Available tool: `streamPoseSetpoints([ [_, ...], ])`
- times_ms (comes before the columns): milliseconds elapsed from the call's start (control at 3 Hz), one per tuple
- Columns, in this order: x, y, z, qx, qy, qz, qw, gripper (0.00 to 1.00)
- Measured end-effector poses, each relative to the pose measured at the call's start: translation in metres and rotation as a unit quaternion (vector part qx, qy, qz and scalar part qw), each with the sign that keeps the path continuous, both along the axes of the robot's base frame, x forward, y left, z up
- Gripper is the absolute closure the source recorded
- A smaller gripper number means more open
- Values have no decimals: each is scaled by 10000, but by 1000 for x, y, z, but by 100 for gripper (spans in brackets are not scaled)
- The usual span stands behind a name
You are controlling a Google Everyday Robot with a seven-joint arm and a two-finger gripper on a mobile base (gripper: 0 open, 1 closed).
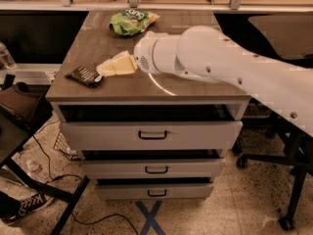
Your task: Pick rxbar chocolate
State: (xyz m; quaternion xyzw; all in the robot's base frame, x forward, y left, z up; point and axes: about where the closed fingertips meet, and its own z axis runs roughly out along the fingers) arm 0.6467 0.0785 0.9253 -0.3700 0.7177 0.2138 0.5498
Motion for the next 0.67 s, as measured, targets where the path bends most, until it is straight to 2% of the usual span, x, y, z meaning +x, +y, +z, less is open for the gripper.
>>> streamPoseSetpoints([
  [333, 14, 37, -26, 339, -41, 215, 9992, 0],
  [667, 15, 40, -27, 323, -45, 243, 9992, 0],
])
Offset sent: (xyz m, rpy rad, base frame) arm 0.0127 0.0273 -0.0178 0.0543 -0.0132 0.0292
